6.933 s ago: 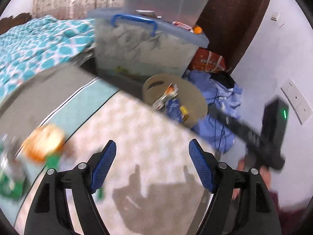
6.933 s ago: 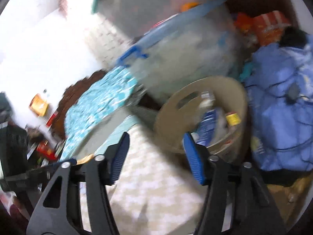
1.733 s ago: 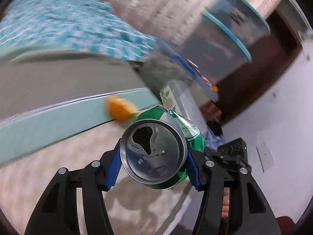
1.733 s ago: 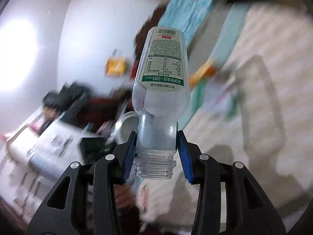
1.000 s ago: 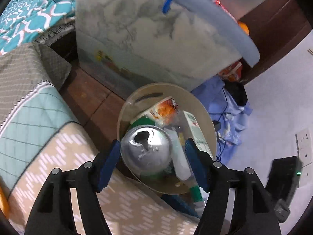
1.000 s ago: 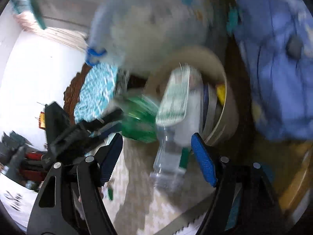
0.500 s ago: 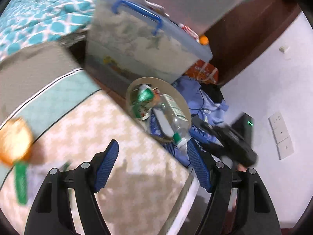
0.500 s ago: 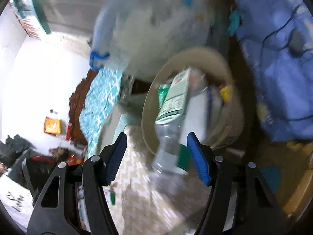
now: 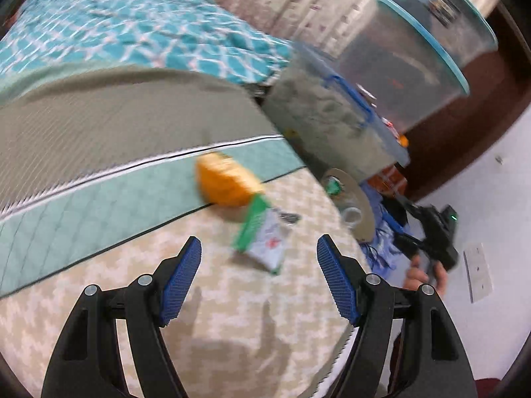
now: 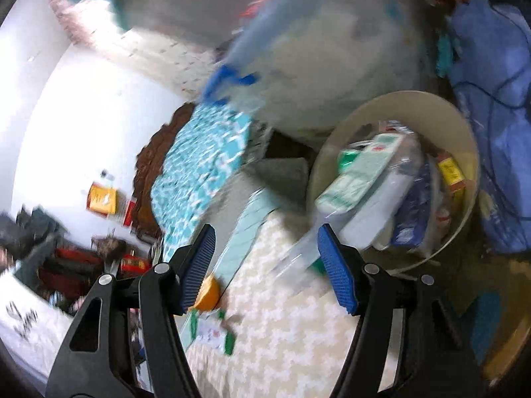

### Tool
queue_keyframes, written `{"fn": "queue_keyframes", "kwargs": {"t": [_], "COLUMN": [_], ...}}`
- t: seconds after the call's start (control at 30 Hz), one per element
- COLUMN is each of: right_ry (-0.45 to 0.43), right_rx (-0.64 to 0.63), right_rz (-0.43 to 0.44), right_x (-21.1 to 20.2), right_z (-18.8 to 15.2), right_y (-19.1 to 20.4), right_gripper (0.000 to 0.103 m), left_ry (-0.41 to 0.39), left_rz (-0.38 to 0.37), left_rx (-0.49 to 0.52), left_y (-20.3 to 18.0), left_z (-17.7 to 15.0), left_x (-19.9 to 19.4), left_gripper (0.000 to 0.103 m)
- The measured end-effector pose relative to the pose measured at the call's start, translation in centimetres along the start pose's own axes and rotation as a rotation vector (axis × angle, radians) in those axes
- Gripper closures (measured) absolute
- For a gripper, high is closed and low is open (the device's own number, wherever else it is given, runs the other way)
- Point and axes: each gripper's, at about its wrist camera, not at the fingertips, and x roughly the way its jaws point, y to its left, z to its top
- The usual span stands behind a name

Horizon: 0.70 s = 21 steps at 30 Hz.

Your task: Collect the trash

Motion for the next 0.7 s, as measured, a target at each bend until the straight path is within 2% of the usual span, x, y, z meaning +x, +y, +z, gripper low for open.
{"fn": "queue_keyframes", "kwargs": {"t": [0.07,0.13,0.27,0.43,0.57,0.6,0.63,0.67,0.7], "right_ry": [0.043,0.125,0.266,0.311,0.379,0.401,0.421,0.444,0.445], "right_rx": [-0.052,-0.108,-0.178,-0.182,-0.175,-0.191,-0.212,-0.253,-0.277], "right_rz": [0.019,0.033,0.035,-0.025,-0.054,-0.051,-0.044,-0.028,-0.027], "right_x": [1.3,4.1,10.1,15.1,16.9,17.0,17.1,17.0,16.8], "right_z": [-1.3,-3.2,-6.4,-8.6,-10.7,-11.4,-12.0,-12.9,-13.2], "right_y": [2.0,4.0,6.6,7.2,7.3,7.5,7.9,8.7,9.1], "right_gripper": [0.037,0.04,0.062,0.071,0.075,0.075,0.075,0.075,0.075], "left_ry": [0.005,0.018,0.053,0.113,0.152,0.16,0.18,0.214,0.235], "left_rz": [-0.011,-0.03,-0.065,-0.078,-0.081,-0.077,-0.065,-0.056,-0.063], "left_rx": [-0.053,-0.085,-0.081,-0.063,-0.056,-0.046,-0.022,-0.008,-0.017], "left_y": [2.0,3.1,3.1,1.5,0.6,0.4,0.1,0.2,0.4], "left_z": [-0.4,-0.6,-0.9,-0.2,0.3,0.2,-0.1,-0.5,-0.9], "left_x": [-0.2,-0.1,1.5,5.9,9.1,9.6,10.3,10.8,11.0], "left_gripper": [0.034,0.034,0.034,0.034,0.036,0.046,0.078,0.097,0.1]}}
